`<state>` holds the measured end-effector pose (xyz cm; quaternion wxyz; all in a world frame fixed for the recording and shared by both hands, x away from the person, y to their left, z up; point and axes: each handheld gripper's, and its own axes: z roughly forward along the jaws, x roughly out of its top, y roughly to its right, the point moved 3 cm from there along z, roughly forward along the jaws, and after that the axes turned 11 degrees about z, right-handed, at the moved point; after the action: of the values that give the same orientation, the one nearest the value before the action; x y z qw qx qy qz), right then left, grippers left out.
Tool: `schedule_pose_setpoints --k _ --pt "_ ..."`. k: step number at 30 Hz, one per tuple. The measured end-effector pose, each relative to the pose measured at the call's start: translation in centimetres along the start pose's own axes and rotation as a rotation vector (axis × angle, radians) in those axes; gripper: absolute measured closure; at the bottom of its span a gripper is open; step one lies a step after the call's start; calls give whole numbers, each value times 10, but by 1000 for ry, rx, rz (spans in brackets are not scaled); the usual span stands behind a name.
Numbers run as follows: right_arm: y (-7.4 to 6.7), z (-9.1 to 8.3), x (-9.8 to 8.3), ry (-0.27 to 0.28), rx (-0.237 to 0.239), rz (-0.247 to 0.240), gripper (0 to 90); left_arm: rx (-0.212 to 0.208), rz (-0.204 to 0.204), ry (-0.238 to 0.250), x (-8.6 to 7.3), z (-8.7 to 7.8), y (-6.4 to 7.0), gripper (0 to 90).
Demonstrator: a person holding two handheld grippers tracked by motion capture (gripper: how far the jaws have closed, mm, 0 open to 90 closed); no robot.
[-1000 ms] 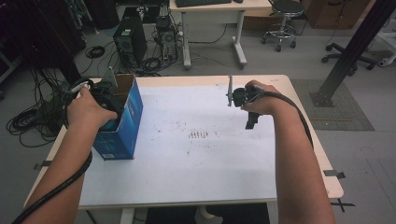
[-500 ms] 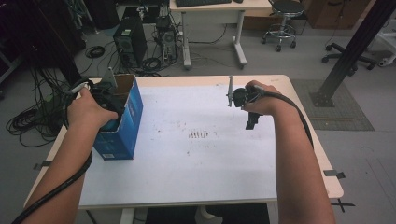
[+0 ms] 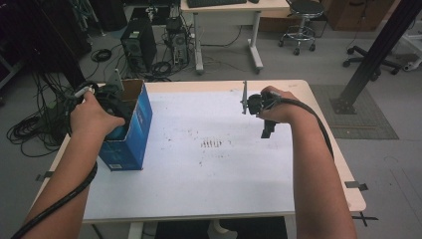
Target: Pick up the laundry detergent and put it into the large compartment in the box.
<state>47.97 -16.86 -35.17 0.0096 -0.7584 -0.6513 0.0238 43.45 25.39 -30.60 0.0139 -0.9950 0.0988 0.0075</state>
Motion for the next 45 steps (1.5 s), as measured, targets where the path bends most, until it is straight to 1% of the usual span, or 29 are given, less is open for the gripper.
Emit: schedule_pose_setpoints --k 5,7,15,21,23,25,26,28,30,32,34,35,37,38,41,43,44,45 --pt "0 1 0 -1 1 -3 65 9 3 4 0 -3 0 303" --pt "0 1 0 -2 1 -2 64 7 -3 12 -1 -6 0 292" --pt "0 1 1 1 2 -1 64 26 4 23 -3 -15 1 275" --pt "0 2 1 -3 3 -2 64 31 5 35 -4 -23 2 263" --pt "0 2 2 -2 3 -5 64 22 3 37 -5 -26 1 256" --pt "-1 1 2 -1 2 -6 64 26 3 41 -6 -29 1 254" --pt "-1 1 2 0 1 -7 64 29 11 39 -6 -30 1 251" --pt "0 1 1 3 1 -9 64 36 12 41 -7 -32 2 248" --pt "-1 0 1 2 1 -5 64 43 28 45 -9 -36 2 229" --pt "-1 0 0 4 0 -4 64 59 43 35 -10 -40 2 228" --pt "-2 0 0 2 4 -4 64 51 55 41 -11 -43 4 229" --pt "-2 0 0 2 4 -4 64 51 55 41 -11 -43 4 228" --pt "-2 -1 0 4 2 -6 64 51 72 49 -13 -46 7 207" --pt "-3 -1 0 3 3 -6 64 51 72 49 -13 -46 7 195" --pt "-3 -1 0 4 2 -6 64 51 99 50 -14 -51 12 168" --pt "-3 -2 -1 5 1 -4 64 48 101 52 -15 -51 13 158" --pt "-3 -2 -1 7 0 -5 64 51 111 52 -15 -54 15 139" --pt "-3 -2 -1 8 0 -6 64 51 116 53 -15 -55 16 138"
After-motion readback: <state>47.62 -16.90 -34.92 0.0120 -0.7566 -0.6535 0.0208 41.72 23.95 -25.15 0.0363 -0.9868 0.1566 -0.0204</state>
